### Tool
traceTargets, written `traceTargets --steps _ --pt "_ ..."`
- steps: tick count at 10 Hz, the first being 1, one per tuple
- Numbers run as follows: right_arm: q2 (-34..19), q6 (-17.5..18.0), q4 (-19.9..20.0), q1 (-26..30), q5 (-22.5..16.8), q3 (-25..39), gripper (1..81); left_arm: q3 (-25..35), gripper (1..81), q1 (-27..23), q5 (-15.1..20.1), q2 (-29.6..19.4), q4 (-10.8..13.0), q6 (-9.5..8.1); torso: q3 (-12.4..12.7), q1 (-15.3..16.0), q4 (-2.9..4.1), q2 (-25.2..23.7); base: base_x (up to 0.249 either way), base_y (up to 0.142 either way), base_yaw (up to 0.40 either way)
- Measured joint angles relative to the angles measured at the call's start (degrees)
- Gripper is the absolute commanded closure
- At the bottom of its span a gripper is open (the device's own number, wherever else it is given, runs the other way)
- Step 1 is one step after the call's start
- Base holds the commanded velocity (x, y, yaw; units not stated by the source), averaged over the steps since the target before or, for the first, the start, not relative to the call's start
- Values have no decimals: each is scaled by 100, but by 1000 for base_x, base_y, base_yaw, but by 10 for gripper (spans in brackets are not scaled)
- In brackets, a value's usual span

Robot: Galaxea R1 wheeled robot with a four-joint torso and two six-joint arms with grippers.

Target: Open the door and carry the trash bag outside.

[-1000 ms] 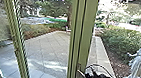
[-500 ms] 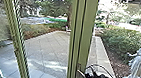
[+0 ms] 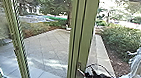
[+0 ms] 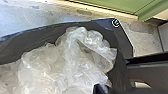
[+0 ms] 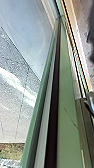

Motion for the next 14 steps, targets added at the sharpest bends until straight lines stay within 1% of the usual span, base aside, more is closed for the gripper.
traceTargets --steps 2,4,5,7,9,11,13,14 --pt "-41 -129 79 118 162 146 10 0 811 -18 -6 -11 0 0 -336 -2 -2 -2 0 0 0" --pt "-162 -235 190 295 422 332 10 0 811 -99 -45 -16 -2 0 -682 -13 -7 -9 0 0 0" --pt "-199 -301 217 367 499 350 10 0 811 -107 -45 -24 -2 0 -780 -13 -9 -11 0 0 0" --pt "-195 -354 226 480 438 290 10 6 811 -112 -55 -57 -2 -1 -852 -15 -11 -13 0 0 0" --pt "-140 -425 223 541 262 168 10 6 811 -113 -52 -61 -2 -1 -843 -18 -11 -15 0 0 0" --pt "-135 -436 221 544 269 150 10 6 811 -112 -39 -61 -2 -1 -846 -22 -11 -15 0 0 0" --pt "-129 -445 217 511 236 150 10 6 811 -88 -20 -63 -2 -1 -846 -26 -11 -18 75 0 0" --pt "-149 -541 232 480 223 166 10 11 811 -50 0 -61 -2 -1 -843 -35 -11 -24 87 0 0"
